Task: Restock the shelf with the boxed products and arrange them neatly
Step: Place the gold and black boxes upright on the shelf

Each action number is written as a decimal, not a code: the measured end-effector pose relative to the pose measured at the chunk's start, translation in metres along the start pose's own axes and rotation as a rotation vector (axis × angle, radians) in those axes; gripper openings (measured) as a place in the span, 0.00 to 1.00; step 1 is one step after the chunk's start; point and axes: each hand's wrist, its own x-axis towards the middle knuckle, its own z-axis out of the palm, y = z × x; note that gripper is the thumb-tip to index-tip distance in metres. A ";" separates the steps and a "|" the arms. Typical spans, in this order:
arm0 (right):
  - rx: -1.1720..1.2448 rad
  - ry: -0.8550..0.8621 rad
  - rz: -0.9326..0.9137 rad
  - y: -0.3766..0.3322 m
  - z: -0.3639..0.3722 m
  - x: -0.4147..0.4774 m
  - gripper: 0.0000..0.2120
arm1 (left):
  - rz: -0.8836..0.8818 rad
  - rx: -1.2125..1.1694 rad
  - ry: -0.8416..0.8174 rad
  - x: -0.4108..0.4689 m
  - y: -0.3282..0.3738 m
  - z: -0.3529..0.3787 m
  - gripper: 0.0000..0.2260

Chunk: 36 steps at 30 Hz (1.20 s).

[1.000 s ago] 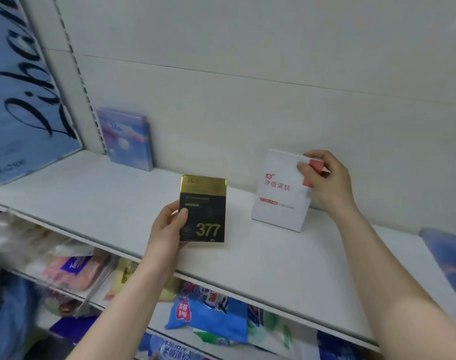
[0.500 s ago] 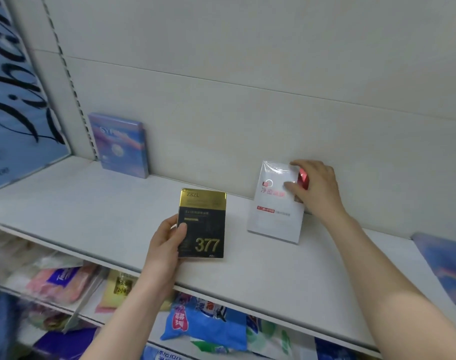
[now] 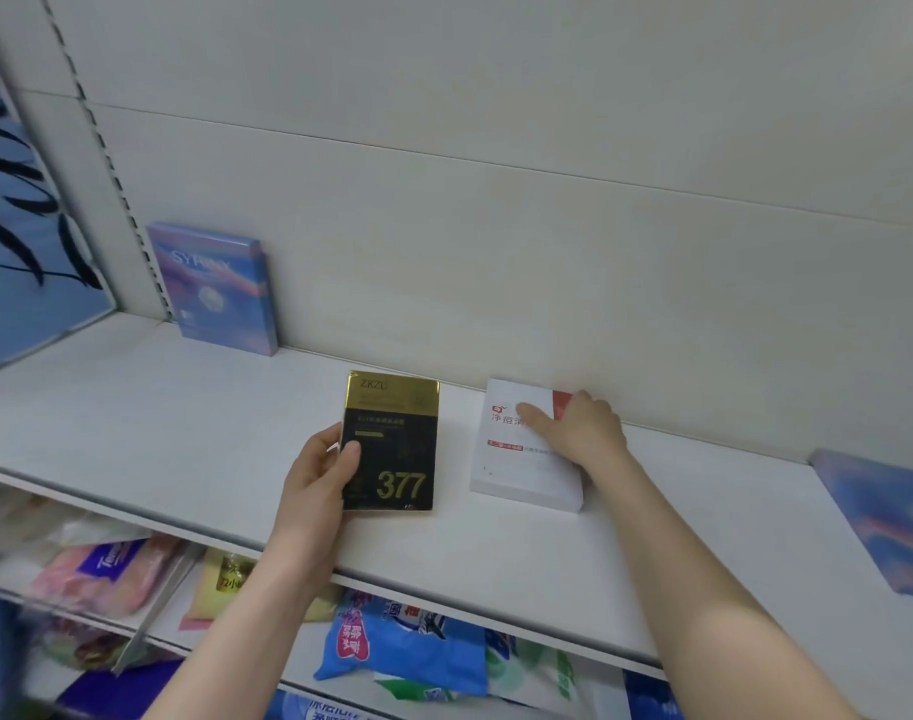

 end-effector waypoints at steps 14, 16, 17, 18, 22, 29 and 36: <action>0.030 -0.237 -0.002 -0.022 -0.011 -0.028 0.63 | -0.050 -0.059 -0.048 0.000 0.005 0.003 0.11; 0.245 -0.227 0.016 -0.017 -0.016 -0.028 0.41 | -0.074 -0.059 -0.082 0.000 0.006 0.010 0.11; 0.379 -0.234 0.016 -0.014 -0.019 -0.029 0.29 | -0.079 -0.050 -0.098 0.001 0.006 0.013 0.11; 0.485 -0.246 0.009 -0.011 -0.023 -0.030 0.21 | -0.079 -0.041 -0.111 0.000 0.006 0.015 0.10; 0.768 -0.196 -0.085 0.002 -0.053 -0.033 0.12 | -0.060 -0.022 -0.119 0.005 0.008 0.018 0.10; 0.793 0.171 -0.359 0.030 -0.104 -0.016 0.11 | -0.018 -0.026 -0.124 0.012 0.013 0.028 0.10; 0.724 0.246 -0.329 0.058 -0.104 0.010 0.24 | -0.024 -0.019 -0.126 0.018 0.010 0.034 0.10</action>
